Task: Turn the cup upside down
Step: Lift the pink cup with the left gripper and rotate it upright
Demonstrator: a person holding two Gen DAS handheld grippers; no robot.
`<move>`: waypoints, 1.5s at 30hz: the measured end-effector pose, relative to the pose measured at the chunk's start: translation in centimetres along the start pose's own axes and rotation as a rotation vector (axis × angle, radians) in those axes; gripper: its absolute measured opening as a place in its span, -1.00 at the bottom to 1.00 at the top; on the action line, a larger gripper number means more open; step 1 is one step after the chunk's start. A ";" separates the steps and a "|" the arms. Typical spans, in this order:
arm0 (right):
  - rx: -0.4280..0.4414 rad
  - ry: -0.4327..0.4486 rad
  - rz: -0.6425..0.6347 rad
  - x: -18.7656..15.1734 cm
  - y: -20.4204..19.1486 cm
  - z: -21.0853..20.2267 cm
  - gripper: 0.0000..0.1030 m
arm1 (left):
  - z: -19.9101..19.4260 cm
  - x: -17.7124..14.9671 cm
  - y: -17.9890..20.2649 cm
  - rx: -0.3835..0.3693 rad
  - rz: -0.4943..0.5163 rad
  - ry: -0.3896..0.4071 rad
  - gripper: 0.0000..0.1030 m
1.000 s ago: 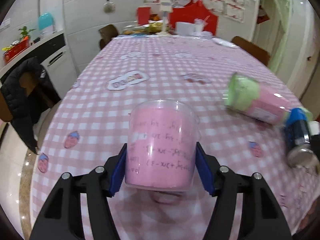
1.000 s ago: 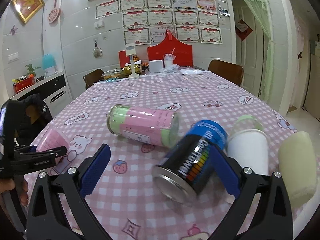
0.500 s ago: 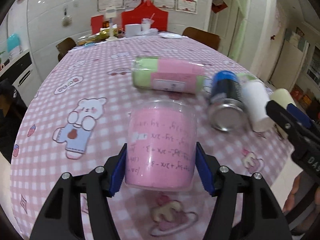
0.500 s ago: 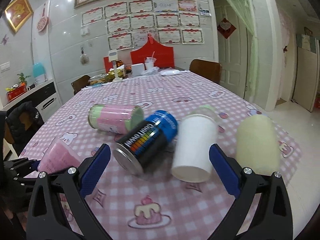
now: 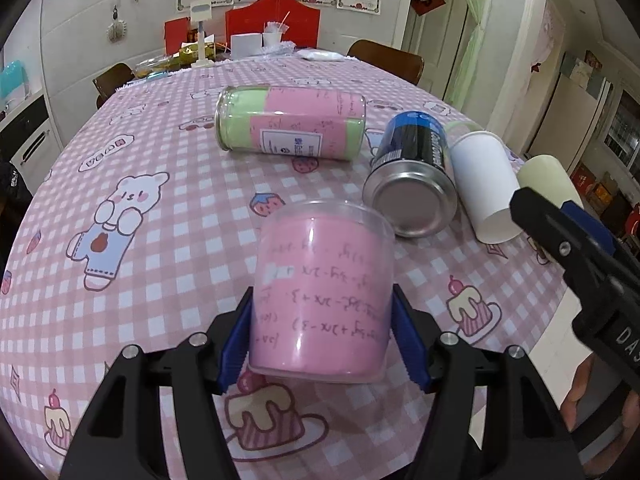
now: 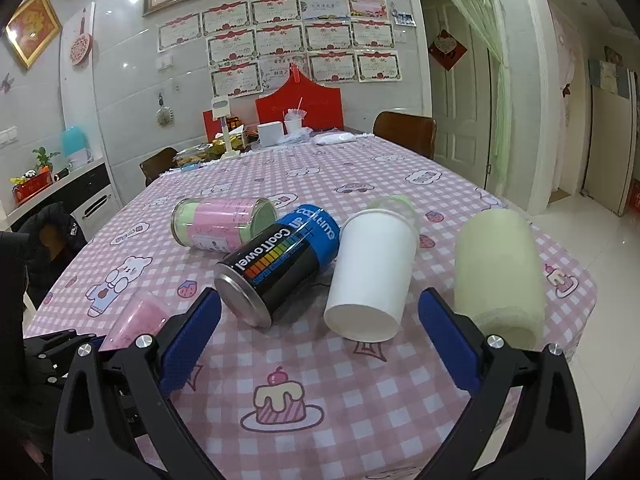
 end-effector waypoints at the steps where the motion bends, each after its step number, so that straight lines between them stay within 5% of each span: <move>1: 0.013 -0.009 0.007 -0.1 -0.1 0.0 0.85 | 0.0 0.0 -0.1 -0.006 0.000 -0.002 0.25; 11: 0.203 -0.163 0.122 0.4 -2.1 0.6 0.85 | -4.0 -0.3 -1.7 -0.092 -0.021 0.084 0.36; 17: 0.296 -0.288 0.165 -0.2 -4.8 1.8 0.85 | -6.8 -0.6 -5.5 0.013 -0.107 0.180 0.51; 24: 0.333 -0.388 0.205 -1.0 -7.2 3.5 0.83 | -6.6 -1.4 -7.0 0.003 -0.125 0.187 0.51; 30: 0.384 -0.443 0.196 -1.3 -8.4 4.4 0.47 | -5.8 -1.9 -7.4 -0.011 -0.129 0.176 0.51; 32: 0.394 -0.441 0.183 -1.1 -8.6 4.4 0.33 | -5.6 -2.1 -7.4 -0.013 -0.129 0.171 0.51; 38: 0.382 -0.377 0.130 -0.4 -8.7 3.7 0.32 | -5.3 -1.8 -7.6 -0.028 -0.156 0.182 0.51; 45: 0.262 -0.228 0.001 0.5 -8.6 2.4 0.32 | -4.7 -1.6 -7.2 -0.018 -0.163 0.180 0.51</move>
Point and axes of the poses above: each gripper's, at about its wrist camera, not at the fingertips, and z roughly the way its jaws point, y to its right, x to its top, the point moved 3 cm from there along z, roughly the way its jaws point, and after that the axes turned 10 degrees about -x, right-handed, at the moved point
